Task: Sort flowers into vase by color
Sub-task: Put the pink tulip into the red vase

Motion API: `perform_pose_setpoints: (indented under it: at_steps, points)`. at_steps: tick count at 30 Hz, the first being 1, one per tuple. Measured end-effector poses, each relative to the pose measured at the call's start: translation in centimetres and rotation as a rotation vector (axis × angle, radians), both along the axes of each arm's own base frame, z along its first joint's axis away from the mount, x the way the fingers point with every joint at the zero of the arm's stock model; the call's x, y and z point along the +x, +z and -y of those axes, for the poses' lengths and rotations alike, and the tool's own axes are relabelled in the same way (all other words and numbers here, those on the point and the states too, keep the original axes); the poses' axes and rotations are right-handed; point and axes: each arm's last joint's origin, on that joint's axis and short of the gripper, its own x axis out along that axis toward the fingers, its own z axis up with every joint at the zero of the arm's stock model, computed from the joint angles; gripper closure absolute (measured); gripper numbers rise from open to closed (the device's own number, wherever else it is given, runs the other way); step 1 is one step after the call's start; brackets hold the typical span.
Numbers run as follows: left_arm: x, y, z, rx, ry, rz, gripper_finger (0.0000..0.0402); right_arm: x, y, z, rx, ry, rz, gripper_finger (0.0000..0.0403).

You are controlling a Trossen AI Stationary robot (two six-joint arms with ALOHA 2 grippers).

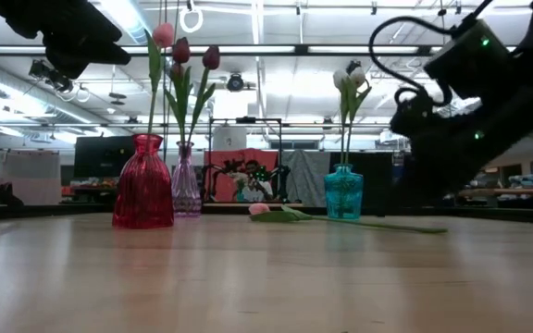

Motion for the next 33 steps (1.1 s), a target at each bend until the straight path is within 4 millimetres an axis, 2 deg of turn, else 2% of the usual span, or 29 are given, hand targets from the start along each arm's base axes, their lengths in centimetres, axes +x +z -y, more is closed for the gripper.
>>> perform_pose_setpoints:
  at_steps: [9, 12, 16, 21, 26, 33]
  points:
    - [0.0, 0.0, 0.0, -0.003, 0.001, 0.000, 0.0211, 1.6, -1.7, -1.3, -0.067, -0.008, -0.057, 0.0258]
    - [0.0, 0.0, 0.0, -0.006, 0.002, 0.002, 0.0211, 1.7, -2.1, -1.5, -0.054, -0.026, -0.057, 0.0303]
    - [0.1, 0.2, 0.1, -0.015, 0.000, 0.018, 0.0211, 1.6, -2.3, -1.4, -0.042, -0.041, -0.077, 0.0383]
    - [0.6, -0.1, 0.4, -0.012, 0.012, 0.025, 0.0211, 1.5, -2.2, -1.3, -0.039, -0.051, -0.081, 0.0394]
    - [1.8, -0.9, 1.3, -0.015, 0.010, 0.035, 0.0211, 0.9, -0.8, -1.4, -0.099, -0.048, -0.065, 0.0399]
    - [3.5, -1.9, 2.4, -0.014, 0.029, 0.073, 0.0211, 0.8, 3.7, -2.6, -0.156, 0.000, 0.141, 0.0400]
